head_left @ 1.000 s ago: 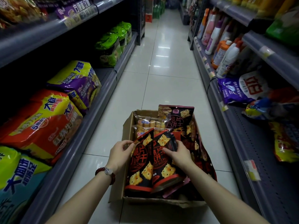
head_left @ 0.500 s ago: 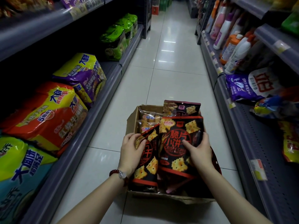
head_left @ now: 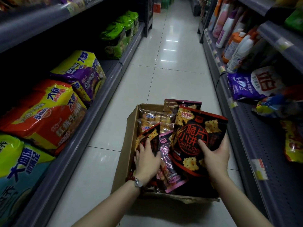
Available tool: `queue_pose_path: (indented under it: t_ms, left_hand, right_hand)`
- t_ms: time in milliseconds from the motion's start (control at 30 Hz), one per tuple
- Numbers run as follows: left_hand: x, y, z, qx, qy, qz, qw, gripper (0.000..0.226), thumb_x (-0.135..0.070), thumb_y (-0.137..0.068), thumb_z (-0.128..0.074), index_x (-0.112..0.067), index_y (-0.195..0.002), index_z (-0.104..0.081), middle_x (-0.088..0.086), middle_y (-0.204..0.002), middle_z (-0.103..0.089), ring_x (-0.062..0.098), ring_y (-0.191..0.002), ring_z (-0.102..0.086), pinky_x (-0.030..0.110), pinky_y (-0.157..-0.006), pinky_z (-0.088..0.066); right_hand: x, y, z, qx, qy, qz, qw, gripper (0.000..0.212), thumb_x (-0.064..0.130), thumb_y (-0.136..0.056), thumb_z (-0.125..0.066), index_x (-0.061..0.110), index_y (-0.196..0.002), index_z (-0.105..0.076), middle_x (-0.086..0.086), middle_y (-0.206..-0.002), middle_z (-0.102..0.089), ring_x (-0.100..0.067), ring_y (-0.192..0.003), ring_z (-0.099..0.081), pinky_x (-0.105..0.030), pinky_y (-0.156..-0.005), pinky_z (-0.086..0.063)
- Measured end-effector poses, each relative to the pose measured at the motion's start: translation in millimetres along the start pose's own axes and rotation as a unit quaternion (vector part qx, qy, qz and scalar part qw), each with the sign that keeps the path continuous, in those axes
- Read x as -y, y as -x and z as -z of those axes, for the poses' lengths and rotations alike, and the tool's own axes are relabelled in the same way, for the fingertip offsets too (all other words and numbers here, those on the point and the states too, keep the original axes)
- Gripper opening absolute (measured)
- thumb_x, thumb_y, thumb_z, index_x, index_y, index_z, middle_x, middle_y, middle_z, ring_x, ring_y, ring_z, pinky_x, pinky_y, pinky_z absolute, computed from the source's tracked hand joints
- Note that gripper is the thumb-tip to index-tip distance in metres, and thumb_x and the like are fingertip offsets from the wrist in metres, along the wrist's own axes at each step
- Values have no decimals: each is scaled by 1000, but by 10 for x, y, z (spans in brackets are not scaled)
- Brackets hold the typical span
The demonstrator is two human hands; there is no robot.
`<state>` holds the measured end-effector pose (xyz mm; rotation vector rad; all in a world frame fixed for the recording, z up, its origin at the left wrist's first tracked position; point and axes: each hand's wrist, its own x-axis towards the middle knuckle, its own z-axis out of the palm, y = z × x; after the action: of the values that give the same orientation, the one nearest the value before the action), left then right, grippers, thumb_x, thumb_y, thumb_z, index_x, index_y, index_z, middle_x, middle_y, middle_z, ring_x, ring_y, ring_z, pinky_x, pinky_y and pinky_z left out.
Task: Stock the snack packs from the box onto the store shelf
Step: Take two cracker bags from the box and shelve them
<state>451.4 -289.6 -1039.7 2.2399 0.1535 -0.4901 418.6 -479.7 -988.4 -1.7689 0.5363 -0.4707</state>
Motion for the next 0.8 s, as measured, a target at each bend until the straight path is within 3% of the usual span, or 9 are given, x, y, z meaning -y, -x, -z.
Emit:
queue_pose_path:
  t_ms: [100, 167, 300, 467, 533, 600, 700, 800]
  left_hand:
    - [-28, -20, 173, 24, 92, -23, 995, 67, -46, -94, -46, -39, -149, -9, 1, -154, -28, 23, -118, -57, 40, -93, -53]
    - [-115, -3, 340, 35, 151, -23, 988, 60, -41, -96, -43, -41, -148, -12, -2, -144, -45, 17, -101, -66, 33, -82, -57]
    - [-425, 112, 730, 42, 204, -2, 978, 49, -37, -100, -34, -47, -146, -17, -4, -119, -61, 18, -100, -62, 34, -88, -51]
    - [-1054, 471, 1297, 52, 180, -15, 982, 49, -41, -100, -30, -53, -144, -12, -6, -141, -47, 22, -122, -53, 44, -103, -43]
    - [-1355, 628, 1571, 56, 181, -15, 982, 49, -50, -96, -28, -59, -140, -7, -7, -143, -45, 21, -118, -54, 43, -102, -43]
    - [-1675, 804, 1871, 64, 204, -12, 977, 50, -56, -92, -27, -61, -137, -7, -10, -143, -43, 20, -115, -54, 45, -102, -44]
    - [-2198, 1067, 2386, 83, 246, -8, 966, 52, -60, -87, -30, -60, -136, -13, -11, -149, -38, 17, -133, -43, 48, -111, -35]
    - [-2733, 1345, 2961, 80, 268, -26, 960, 56, -61, -87, -34, -53, -140, -19, -13, -147, -41, 14, -134, -41, 48, -112, -34]
  right_hand:
    - [26, -40, -13, 3, -1, -7, 1000, 49, 12, -83, -72, 26, -123, -47, 8, -114, -60, -11, -106, -58, -29, -86, -49]
    - [138, -75, -32, 8, 8, -14, 1000, 49, 12, -82, -73, 22, -123, -48, 5, -115, -61, -15, -107, -59, -36, -91, -51]
    - [578, -156, -45, 21, 13, -24, 999, 45, 12, -82, -73, 20, -120, -50, 3, -114, -63, -17, -108, -60, -41, -94, -52]
    - [1406, -239, 67, 61, 15, -68, 996, 34, 19, -78, -77, 23, -108, -61, 6, -103, -69, -18, -101, -65, -46, -90, -55]
    - [1849, -261, 155, 84, 11, -86, 993, 34, 20, -77, -78, 22, -108, -63, 5, -103, -70, -17, -99, -67, -45, -88, -56]
    - [2348, -274, 258, 106, 0, -101, 989, 33, 18, -77, -79, 22, -106, -64, 5, -102, -71, -16, -97, -68, -42, -85, -56]
    - [3136, -329, 428, 147, -26, -125, 981, 30, 13, -77, -78, 16, -104, -65, 0, -100, -73, -18, -92, -70, -37, -78, -59]
    - [3973, -398, 569, 187, -36, -124, 974, 33, 7, -76, -77, 11, -106, -64, -2, -99, -72, -17, -88, -71, -26, -68, -59]
